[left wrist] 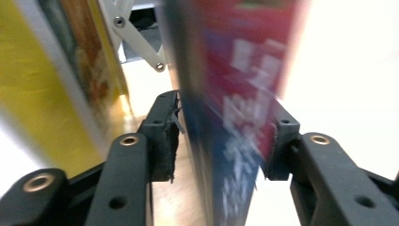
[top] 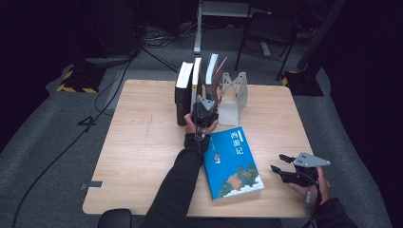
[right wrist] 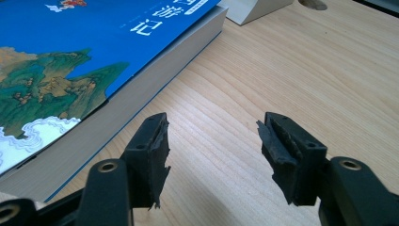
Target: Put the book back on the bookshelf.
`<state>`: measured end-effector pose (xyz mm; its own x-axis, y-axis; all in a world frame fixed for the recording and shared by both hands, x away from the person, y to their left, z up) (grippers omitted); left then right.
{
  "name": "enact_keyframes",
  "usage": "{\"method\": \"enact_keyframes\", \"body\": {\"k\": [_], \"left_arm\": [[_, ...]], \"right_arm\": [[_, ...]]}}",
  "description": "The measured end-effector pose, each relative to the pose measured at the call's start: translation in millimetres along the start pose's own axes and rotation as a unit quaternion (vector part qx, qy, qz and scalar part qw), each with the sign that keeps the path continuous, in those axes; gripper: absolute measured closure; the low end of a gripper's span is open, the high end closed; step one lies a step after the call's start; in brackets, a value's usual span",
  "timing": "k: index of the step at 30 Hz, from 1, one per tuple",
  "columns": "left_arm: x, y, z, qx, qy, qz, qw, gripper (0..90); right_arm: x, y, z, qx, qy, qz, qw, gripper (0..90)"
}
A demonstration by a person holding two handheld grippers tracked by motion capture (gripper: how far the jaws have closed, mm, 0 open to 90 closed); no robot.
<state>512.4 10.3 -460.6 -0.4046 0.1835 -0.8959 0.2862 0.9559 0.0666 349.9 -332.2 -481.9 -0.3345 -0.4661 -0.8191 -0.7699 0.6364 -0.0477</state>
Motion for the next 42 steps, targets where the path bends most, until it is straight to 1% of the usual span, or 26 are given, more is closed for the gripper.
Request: {"method": "enact_keyframes", "body": {"k": [2, 3, 5, 6, 7, 8, 9, 13, 15, 18, 21, 25, 26, 28, 32, 35, 37, 38, 39, 40, 42], "left_arm": [[5.8, 5.4, -3.9, -0.001, 0.009, 0.006, 0.9999, 52.4], [8.9, 8.5, -4.8, 0.004, 0.012, 0.004, 0.9999, 53.1], [12.0, 11.2, -5.7, 0.006, 0.015, 0.007, 0.9999, 60.0], [15.0, 12.7, -7.4, 0.011, 0.011, 0.010, 0.9998, 60.0], [16.4, 12.1, -8.3, 0.010, 0.006, 0.013, 0.9998, 61.8], [17.9, 10.2, -8.6, 0.011, 0.008, 0.018, 0.9997, 62.0], [17.9, 10.2, -8.6, 0.011, 0.008, 0.018, 0.9997, 61.8], [17.9, 7.9, -4.5, 0.013, 0.007, 0.012, 0.9998, 61.7], [16.9, 6.1, -1.6, 0.019, 0.007, 0.002, 0.9998, 61.7], [13.7, 3.1, 2.1, 0.016, 0.011, 0.009, 0.9998, 61.8], [11.4, 0.9, 5.8, 0.014, 0.011, 0.006, 0.9998, 62.0], [11.8, 2.1, 4.4, 0.008, 0.016, 0.007, 0.9998, 61.5], [12.4, 3.3, 3.7, 0.006, 0.014, 0.012, 0.9998, 61.5], [13.1, 6.8, 1.4, 0.015, 0.019, 0.018, 0.9996, 60.9], [12.5, 7.9, -4.1, 0.016, 0.022, 0.049, 0.9984, 58.8], [13.1, 9.4, -9.1, 0.025, 0.022, 0.054, 0.9980, 57.5], [14.4, 10.3, -12.4, 0.029, 0.025, 0.064, 0.9972, 57.8], [15.6, 12.2, -15.9, 0.034, 0.026, 0.075, 0.9963, 58.1], [15.6, 12.2, -15.9, 0.034, 0.026, 0.075, 0.9963, 60.0], [15.9, 13.2, -17.9, 0.037, 0.024, 0.080, 0.9958, 60.0], [15.8, 14.1, -21.6, 0.043, 0.023, 0.085, 0.9952, 60.0]], "right_arm": [[0.3, -0.2, -0.3, 0.003, 0.002, -0.002, 1.0000, 41.5], [0.5, -0.9, -0.5, 0.002, 0.000, 0.003, 1.0000, 41.5], [0.5, -1.0, -0.6, 0.002, 0.000, 0.005, 1.0000, 41.5], [0.3, -0.9, -0.5, 0.003, 0.000, 0.005, 1.0000, 41.6], [0.1, -0.2, -0.2, 0.003, 0.000, 0.004, 1.0000, 41.6], [0.0, 0.4, 0.2, 0.003, 0.002, 0.002, 1.0000, 41.6], [0.0, 0.4, 0.2, 0.003, 0.002, 0.002, 1.0000, 41.6], [0.8, 1.8, 2.9, 0.001, 0.009, -0.002, 1.0000, 41.8], [1.2, 1.2, 2.8, 0.002, 0.006, 0.000, 1.0000, 41.9], [1.1, -0.1, 1.6, 0.004, 0.001, 0.003, 1.0000, 42.0], [0.8, -0.1, 0.8, 0.004, 0.000, 0.003, 1.0000, 42.1], [0.4, 0.2, 0.4, 0.005, -0.002, 0.000, 1.0000, 42.1], [0.5, 0.0, 0.3, 0.005, -0.002, 0.000, 1.0000, 42.1], [0.8, -0.8, 0.1, 0.006, -0.001, 0.001, 1.0000, 42.1], [0.3, -0.6, -0.5, 0.005, 0.000, 0.001, 1.0000, 42.0], [0.0, -0.2, 0.0, 0.005, 0.001, -0.001, 1.0000, 42.0], [0.3, 0.0, 0.2, 0.005, 0.002, -0.003, 1.0000, 42.0], [0.3, 0.1, 0.0, 0.005, 0.002, -0.003, 1.0000, 42.0], [0.3, 0.1, 0.0, 0.005, 0.002, -0.003, 1.0000, 42.0], [0.1, -0.2, -0.5, 0.005, 0.000, -0.002, 1.0000, 42.0], [0.0, -0.2, -0.7, 0.005, 0.000, 0.000, 1.0000, 42.0]]}}
Point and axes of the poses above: each handheld gripper's, and its own axes: z roughly forward along the jaws, x roughly out of its underside, y roughly to its left, the point moved 1 cm from there along z, roughly forward along the jaws, and after that the axes turned 7 degrees about -x, right-handed, at the moved point
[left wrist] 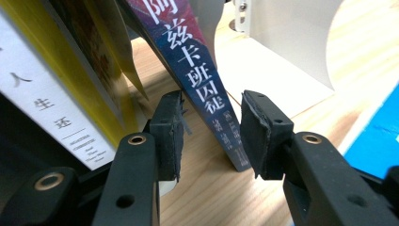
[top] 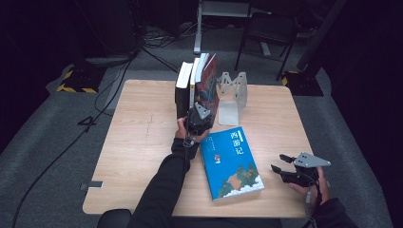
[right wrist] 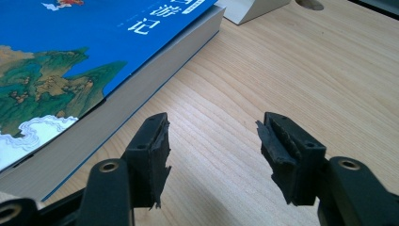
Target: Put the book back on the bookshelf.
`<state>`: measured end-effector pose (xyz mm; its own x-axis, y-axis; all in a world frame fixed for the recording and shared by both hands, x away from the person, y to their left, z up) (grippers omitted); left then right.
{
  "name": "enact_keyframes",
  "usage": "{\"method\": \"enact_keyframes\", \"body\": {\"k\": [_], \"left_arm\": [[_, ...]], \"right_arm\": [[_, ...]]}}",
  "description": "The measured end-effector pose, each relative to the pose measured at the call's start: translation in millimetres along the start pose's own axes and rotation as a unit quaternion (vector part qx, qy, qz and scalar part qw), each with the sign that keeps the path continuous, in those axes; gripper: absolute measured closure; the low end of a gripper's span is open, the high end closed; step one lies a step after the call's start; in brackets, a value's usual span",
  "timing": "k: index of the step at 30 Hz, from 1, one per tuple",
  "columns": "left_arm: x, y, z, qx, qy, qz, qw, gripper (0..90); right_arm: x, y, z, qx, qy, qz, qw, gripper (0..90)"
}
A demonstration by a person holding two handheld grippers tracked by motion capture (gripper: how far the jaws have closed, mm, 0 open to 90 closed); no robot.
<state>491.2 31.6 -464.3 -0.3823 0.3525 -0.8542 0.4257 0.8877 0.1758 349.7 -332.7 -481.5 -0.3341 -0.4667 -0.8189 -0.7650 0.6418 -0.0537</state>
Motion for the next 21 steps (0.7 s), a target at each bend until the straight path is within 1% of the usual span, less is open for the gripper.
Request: {"method": "enact_keyframes", "body": {"k": [3, 6, 8, 10, 15, 17, 18, 19, 21], "left_arm": [[-1.2, 1.2, -6.0, 0.003, 0.000, 0.015, 0.9999, 59.9], [-1.8, 3.0, -12.0, 0.010, -0.005, 0.017, 0.9998, 59.3], [-1.5, 3.3, -17.1, 0.018, -0.006, 0.024, 0.9995, 59.2], [-0.5, 3.5, -21.1, 0.026, -0.007, 0.026, 0.9993, 58.6], [5.6, 1.9, -34.2, 0.045, -0.005, 0.051, 0.9976, 57.4], [8.0, 2.8, -38.7, 0.047, -0.004, 0.063, 0.9969, 56.7], [9.8, 3.1, -41.2, 0.050, -0.004, 0.064, 0.9967, 56.5], [11.5, 4.1, -43.8, 0.051, -0.001, 0.070, 0.9962, 56.4], [16.0, 6.7, -49.7, 0.053, 0.001, 0.073, 0.9959, 55.7]], "right_arm": [[-0.1, 0.3, 0.6, -0.001, 0.001, -0.002, 1.0000, 42.0], [-0.1, 1.2, 1.3, -0.002, 0.004, -0.001, 1.0000, 42.0], [-0.3, 1.3, 1.0, -0.002, 0.003, -0.002, 1.0000, 42.0], [-0.3, 1.0, 0.5, -0.004, 0.002, -0.002, 1.0000, 42.0], [-0.1, 1.6, -0.2, -0.009, 0.004, -0.001, 0.9999, 42.0], [-0.2, 2.2, -0.1, -0.012, 0.004, -0.002, 0.9999, 42.0], [-0.4, 2.7, -0.2, -0.012, 0.005, -0.003, 0.9999, 42.0], [-0.5, 3.3, -0.1, -0.013, 0.005, -0.004, 0.9999, 42.0], [-0.9, 4.8, -0.6, -0.021, 0.007, -0.005, 0.9997, 42.0]]}}
Point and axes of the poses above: each handheld gripper's, and its own axes: z roughly forward along the jaws, x roughly out of its underside, y roughly to its left, the point moved 1 cm from there along z, roughly forward along the jaws, and after that the axes turned 7 degrees about -x, right-handed, at the moved point
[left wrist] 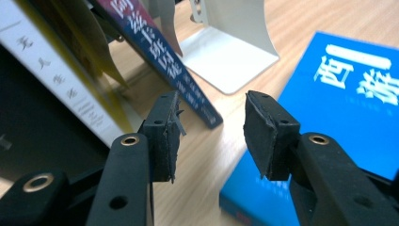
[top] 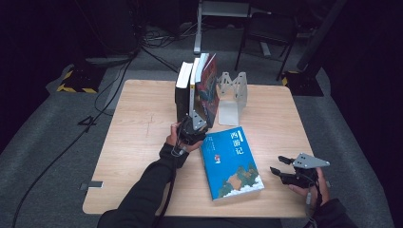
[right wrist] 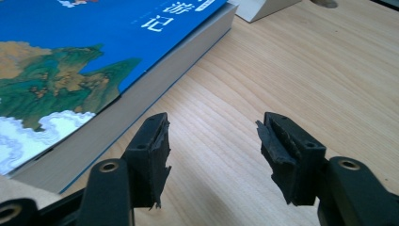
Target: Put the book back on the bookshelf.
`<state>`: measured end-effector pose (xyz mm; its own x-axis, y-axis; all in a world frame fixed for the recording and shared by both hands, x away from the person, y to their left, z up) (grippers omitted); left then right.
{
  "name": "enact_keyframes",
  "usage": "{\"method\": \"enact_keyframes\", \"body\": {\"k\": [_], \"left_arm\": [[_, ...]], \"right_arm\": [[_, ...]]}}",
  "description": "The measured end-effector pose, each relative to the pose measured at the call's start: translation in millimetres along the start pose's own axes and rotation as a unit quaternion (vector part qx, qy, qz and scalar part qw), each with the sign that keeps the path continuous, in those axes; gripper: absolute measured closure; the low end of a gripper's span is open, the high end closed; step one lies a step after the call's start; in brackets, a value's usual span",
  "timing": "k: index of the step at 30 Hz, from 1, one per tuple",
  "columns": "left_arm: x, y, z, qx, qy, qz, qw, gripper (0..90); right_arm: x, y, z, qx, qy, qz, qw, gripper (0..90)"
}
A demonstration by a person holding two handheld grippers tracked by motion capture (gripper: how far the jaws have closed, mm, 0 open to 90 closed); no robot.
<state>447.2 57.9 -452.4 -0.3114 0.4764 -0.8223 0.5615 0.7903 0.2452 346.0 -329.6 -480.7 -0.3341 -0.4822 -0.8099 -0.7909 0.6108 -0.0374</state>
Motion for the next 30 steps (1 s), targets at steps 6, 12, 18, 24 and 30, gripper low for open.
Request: {"method": "enact_keyframes", "body": {"k": [6, 12, 18, 24, 30], "left_arm": [[17.1, 2.2, -19.1, 0.010, 0.012, 0.017, 0.9997, 53.2], [41.1, -2.5, -41.1, 0.035, 0.028, 0.031, 0.9985, 51.6], [62.9, -15.7, -55.2, 0.067, 0.048, 0.044, 0.9956, 49.5], [75.6, -33.2, -57.8, 0.094, 0.066, 0.071, 0.9909, 47.4], [75.0, -33.9, -43.9, 0.088, 0.070, 0.064, 0.9916, 46.0]], "right_arm": [[-0.9, 4.1, -1.4, -0.022, 0.007, -0.006, 0.9997, 41.9], [3.9, 15.9, -3.4, -0.066, 0.029, -0.025, 0.9971, 41.4], [8.0, 28.3, -9.5, -0.107, 0.039, -0.038, 0.9927, 41.3], [10.7, 40.0, -8.0, -0.141, 0.053, -0.055, 0.9870, 41.1], [8.8, 48.1, 6.0, -0.148, 0.066, -0.062, 0.9848, 41.2]]}}
Point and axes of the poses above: each handheld gripper's, and its own axes: z roughly forward along the jaws, x roughly out of its underside, y roughly to its left, the point moved 1 cm from there along z, roughly forward along the jaws, and after that the axes turned 7 degrees about -x, right-handed, at the moved point
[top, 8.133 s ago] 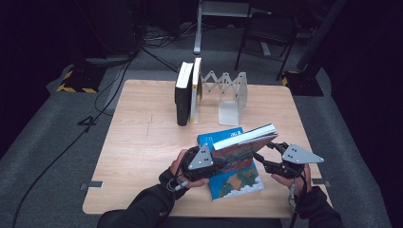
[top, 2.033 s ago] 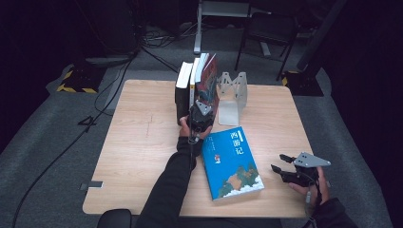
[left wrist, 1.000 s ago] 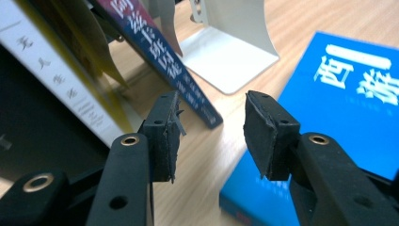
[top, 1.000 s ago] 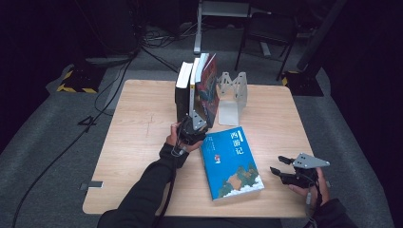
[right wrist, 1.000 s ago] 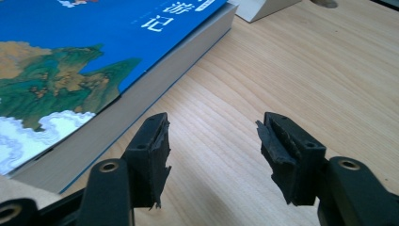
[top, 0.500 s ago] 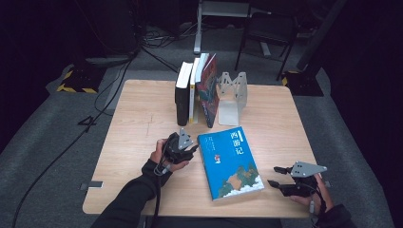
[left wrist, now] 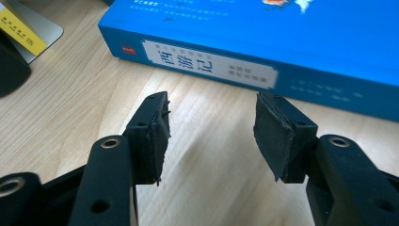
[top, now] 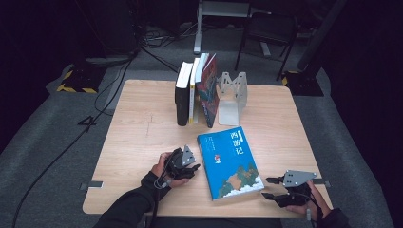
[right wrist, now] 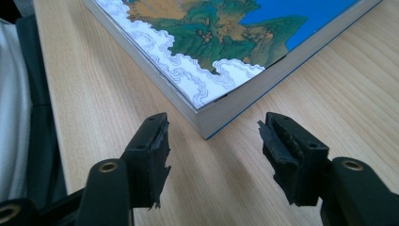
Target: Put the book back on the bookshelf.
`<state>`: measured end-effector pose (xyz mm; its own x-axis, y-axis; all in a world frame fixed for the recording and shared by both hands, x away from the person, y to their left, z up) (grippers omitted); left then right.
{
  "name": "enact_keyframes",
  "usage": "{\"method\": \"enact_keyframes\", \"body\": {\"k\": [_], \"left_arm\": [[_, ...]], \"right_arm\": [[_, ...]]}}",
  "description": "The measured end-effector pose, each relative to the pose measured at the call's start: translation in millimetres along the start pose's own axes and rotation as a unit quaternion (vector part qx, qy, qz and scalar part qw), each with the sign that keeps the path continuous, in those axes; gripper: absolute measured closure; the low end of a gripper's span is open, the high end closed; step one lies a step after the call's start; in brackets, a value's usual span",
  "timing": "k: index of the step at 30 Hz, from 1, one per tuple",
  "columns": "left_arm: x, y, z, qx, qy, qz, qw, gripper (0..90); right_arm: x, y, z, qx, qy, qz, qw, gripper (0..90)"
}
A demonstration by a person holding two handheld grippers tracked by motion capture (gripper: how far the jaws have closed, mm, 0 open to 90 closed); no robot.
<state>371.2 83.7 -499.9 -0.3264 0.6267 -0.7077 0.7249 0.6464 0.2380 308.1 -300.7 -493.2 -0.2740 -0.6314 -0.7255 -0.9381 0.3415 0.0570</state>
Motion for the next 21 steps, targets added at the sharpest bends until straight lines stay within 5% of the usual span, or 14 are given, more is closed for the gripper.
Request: {"method": "enact_keyframes", "body": {"k": [5, 11, 14, 21], "left_arm": [[-4.7, 7.4, 13.7, -0.002, 0.003, -0.019, 0.9998, 45.8], [-8.2, 13.6, 23.9, -0.015, 0.003, -0.019, 0.9997, 47.7], [-8.3, 20.9, 27.8, -0.004, 0.003, -0.038, 0.9993, 48.4], [-12.6, 38.3, 38.0, 0.011, 0.006, -0.047, 0.9988, 50.4]], "right_arm": [[-2.0, -1.3, 8.6, -0.011, 0.007, 0.001, 0.9999, 43.8], [-3.8, 1.4, 13.9, -0.018, 0.018, -0.008, 0.9996, 48.4], [-3.6, 0.5, 12.4, -0.022, 0.013, -0.004, 0.9997, 50.3], [-5.9, 3.5, 10.0, -0.026, 0.011, -0.010, 0.9996, 54.6]]}}
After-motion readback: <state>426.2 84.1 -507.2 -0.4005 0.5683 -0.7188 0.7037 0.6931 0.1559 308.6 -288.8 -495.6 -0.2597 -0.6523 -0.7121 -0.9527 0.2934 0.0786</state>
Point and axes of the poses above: each handheld gripper's, and its own axes: z roughly forward along the jaws, x roughly out of its underside, y roughly to its left, the point moved 1 cm from there along z, roughly forward along the jaws, and after that the axes turned 7 degrees about -x, right-handed, at the moved point
